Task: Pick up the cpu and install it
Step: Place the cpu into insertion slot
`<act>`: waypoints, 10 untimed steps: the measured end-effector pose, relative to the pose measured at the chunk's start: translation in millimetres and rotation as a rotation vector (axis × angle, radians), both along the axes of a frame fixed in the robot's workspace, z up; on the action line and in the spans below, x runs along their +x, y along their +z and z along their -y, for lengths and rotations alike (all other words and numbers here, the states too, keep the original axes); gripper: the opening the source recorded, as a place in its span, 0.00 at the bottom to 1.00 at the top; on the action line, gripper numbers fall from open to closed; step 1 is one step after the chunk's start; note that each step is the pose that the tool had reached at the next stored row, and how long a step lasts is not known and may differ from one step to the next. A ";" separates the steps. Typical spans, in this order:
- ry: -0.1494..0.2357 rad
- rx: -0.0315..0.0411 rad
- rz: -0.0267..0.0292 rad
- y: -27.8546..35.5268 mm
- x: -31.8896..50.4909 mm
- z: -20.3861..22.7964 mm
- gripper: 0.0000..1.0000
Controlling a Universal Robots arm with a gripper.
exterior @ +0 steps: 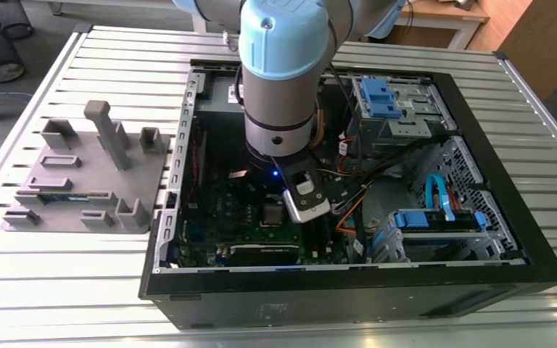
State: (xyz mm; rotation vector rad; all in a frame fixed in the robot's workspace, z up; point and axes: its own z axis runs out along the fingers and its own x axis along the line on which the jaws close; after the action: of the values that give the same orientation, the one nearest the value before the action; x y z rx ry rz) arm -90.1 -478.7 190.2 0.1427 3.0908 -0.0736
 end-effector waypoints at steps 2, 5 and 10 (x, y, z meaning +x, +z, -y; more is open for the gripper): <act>0.000 0.0002 0.0001 -0.2 0.0 0.0 0.46; 0.000 0.0002 0.0001 -0.3 -0.1 0.0 0.46; 0.000 0.0001 0.0001 -0.5 -0.3 0.0 0.42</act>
State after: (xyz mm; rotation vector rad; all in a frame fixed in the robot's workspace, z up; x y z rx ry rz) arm -90.4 -478.7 189.8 0.1427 3.0907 -0.0734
